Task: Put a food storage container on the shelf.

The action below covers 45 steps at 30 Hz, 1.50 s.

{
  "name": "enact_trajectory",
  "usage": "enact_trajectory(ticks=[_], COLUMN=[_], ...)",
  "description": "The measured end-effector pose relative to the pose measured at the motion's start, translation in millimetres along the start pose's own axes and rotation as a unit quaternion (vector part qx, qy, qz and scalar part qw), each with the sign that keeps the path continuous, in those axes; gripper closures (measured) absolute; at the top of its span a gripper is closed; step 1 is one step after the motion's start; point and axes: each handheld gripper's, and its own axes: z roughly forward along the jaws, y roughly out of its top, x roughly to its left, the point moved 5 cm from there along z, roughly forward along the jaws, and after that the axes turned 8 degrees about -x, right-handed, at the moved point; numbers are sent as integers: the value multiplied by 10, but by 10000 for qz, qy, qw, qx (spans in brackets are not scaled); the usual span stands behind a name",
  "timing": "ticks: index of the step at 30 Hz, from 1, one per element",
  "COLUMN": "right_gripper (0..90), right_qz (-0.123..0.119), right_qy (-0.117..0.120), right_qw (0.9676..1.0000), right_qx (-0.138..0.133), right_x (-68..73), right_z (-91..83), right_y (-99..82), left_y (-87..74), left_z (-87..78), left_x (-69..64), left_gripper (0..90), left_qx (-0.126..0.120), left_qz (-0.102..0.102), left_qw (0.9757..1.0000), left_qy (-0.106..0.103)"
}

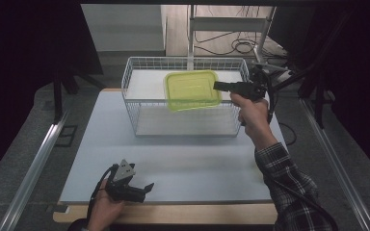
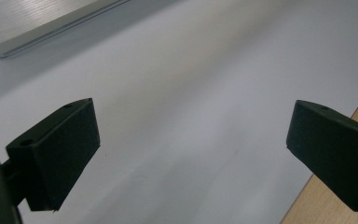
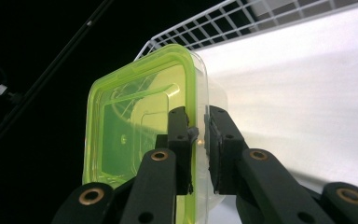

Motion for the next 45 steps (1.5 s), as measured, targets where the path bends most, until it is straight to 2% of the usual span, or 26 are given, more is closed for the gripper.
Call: enact_trajectory(ticks=[2,9,24,30,31,35,40,41,45], right_gripper=[810,809,807,791,774,735,724,720,705], right_qz=[22,105,91,-54,-186,-440,-563,-647,-652], right_qy=[-154,-386,-712,-870,-953,-1161,-1263,-1319,-1317], right_qw=[9999,9991,9971,9958,9950,9921,9901,9889,9889], right_qx=[-63,-171,-258,-291,-253,-195,-224,-203,-203], right_x=[-26,-109,-195,-215,-227,-256,-276,-276,-287], right_z=[42,135,313,339,348,379,411,425,437], right_y=[55,141,202,225,224,223,238,242,241], left_y=[2,-1,0,-3,-2,-2,-4,-5,-5], left_z=[-2,5,5,9,10,13,15,17,18], left_x=[5,0,-5,-9,-11,-20,-24,-28,-31], left_gripper=[22,17,16,16,15,14,14,13,14], left_qx=[-35,-55,-73,-67,-69,-77,-67,-66,-63], left_qz=[-1,74,138,164,169,196,234,245,264], left_qw=[10000,10000,9999,9998,9998,9998,9997,9996,9996], left_qy=[-1,4,-29,-42,-45,-65,-82,-88,-92])
